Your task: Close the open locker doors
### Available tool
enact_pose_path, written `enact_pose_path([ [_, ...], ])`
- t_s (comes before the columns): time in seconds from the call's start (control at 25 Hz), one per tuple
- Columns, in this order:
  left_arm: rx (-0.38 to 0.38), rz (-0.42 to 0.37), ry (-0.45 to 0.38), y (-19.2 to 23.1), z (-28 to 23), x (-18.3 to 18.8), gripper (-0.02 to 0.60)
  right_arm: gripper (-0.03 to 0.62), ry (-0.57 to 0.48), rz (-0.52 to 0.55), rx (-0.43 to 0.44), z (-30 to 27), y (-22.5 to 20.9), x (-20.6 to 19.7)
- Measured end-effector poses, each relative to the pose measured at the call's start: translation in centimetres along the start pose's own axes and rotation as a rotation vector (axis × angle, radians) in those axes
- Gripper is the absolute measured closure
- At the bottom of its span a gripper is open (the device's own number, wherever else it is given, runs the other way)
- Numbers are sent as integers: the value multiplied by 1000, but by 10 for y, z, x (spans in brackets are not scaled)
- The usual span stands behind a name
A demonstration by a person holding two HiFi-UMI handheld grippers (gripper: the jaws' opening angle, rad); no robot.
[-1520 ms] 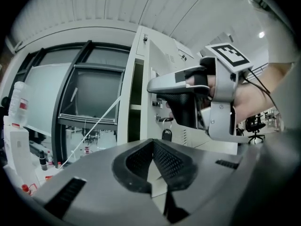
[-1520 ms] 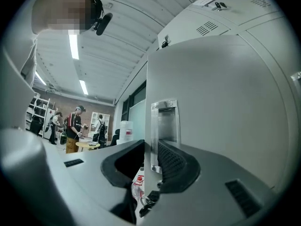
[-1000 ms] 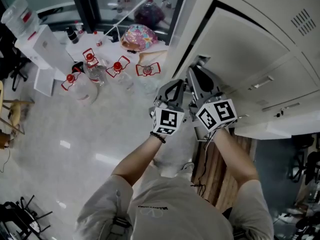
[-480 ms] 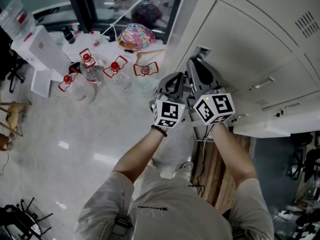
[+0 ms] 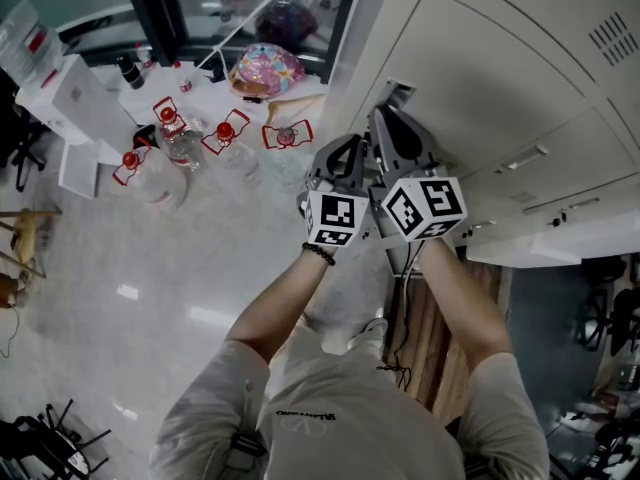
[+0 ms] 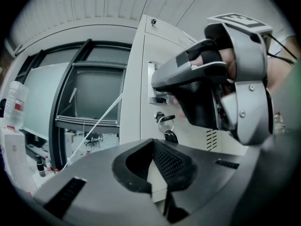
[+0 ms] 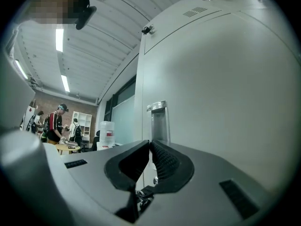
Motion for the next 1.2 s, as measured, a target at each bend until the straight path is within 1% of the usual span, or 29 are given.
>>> enact_pose_path([
  [0.08, 4, -8, -1, -1, 0, 0, 577, 577, 15, 3, -10, 8, -3, -4],
  [0.2, -1, -24, -5, -1, 1, -1, 577, 583, 31, 12, 8, 35, -7, -9],
  [0.36, -4, -42, -7, 0, 0, -3, 577, 583, 21, 60, 41, 92, -17, -15],
  [0.48, -9, -64, -7, 0, 0, -4, 577, 585, 57, 111, 53, 139, -30, -28],
  [0.6, -3, -83, -2, -1, 0, -3, 577, 585, 104, 108, 34, 175, -48, -44],
  [0.76, 34, -87, -19, -13, 11, -6, 577, 583, 133, 71, -13, 214, -72, -64],
  [0.88, 35, -71, -1, -41, 27, -22, 577, 583, 154, 33, -31, 242, -87, -79],
  [1.0, 9, -57, 22, -84, 32, -43, 577, 585, 167, 17, -25, 269, -110, -95],
  [1.12, -47, -41, 52, -142, 43, -72, 577, 583, 197, 16, -10, 303, -128, -115],
  [1.2, -97, -34, 98, -183, 54, -96, 577, 583, 227, 24, 8, 325, -135, -133],
])
Point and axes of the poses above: the fingertips, and each gripper's own axes: z backward along the fingers, y to its left, x out of its top, the point moved 10 cm from there along z, backward along the fingers, and after that the axes turned 14 degrees about -x, right-handed, at the moved point
